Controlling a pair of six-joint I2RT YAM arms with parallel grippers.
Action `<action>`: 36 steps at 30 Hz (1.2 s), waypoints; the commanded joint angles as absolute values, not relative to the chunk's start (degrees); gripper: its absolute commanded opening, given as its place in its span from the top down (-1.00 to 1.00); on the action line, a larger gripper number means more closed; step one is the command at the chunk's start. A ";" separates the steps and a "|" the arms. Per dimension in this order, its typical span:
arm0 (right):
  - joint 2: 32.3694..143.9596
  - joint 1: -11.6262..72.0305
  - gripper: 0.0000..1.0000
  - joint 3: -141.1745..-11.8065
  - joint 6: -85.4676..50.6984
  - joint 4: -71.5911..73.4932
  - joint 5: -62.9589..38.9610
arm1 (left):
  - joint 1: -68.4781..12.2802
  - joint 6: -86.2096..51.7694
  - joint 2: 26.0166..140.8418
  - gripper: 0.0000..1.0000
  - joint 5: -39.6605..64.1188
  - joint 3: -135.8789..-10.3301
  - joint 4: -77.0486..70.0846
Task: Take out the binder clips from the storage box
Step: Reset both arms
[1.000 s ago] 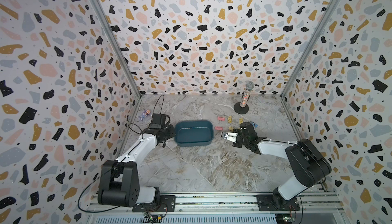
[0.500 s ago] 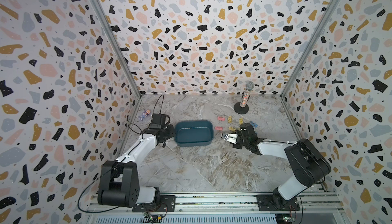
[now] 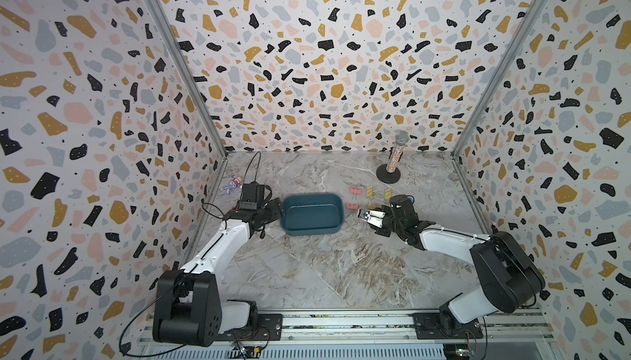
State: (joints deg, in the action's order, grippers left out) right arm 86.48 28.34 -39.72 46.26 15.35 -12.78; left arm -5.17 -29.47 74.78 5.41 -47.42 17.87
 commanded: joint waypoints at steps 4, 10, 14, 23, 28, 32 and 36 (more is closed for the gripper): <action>81.15 28.09 0.27 -43.58 43.16 9.34 -11.32 | -5.27 -28.82 72.56 -0.99 2.52 -46.34 16.62; 75.91 28.11 -0.08 -41.76 38.76 9.98 -7.55 | -5.27 -27.86 66.88 -0.99 -3.53 -40.81 12.22; 72.96 28.10 -1.00 -40.29 36.94 10.68 -2.57 | -5.21 -21.87 61.16 -1.00 -14.56 -33.57 3.10; 70.06 25.74 -1.00 -36.39 30.38 16.75 13.22 | -5.20 -10.65 58.98 -1.00 -18.43 -25.15 -12.80; 68.53 20.69 -1.00 -32.18 20.83 17.06 15.03 | -5.19 -4.02 62.51 -1.00 -18.22 -16.37 -33.71; 66.25 15.12 -1.00 -25.63 14.04 22.10 15.36 | -5.27 -3.76 68.90 -1.00 -16.62 -17.05 -37.85; 66.67 8.54 -1.00 -20.61 7.84 28.44 12.84 | -5.29 -4.86 74.11 -0.99 -20.03 -15.54 -45.38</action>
State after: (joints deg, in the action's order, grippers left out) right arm 67.24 11.09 -22.13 15.35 22.61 13.32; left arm -5.21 -5.72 72.01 -17.74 -16.51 -33.58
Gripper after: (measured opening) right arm 0.993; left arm 0.997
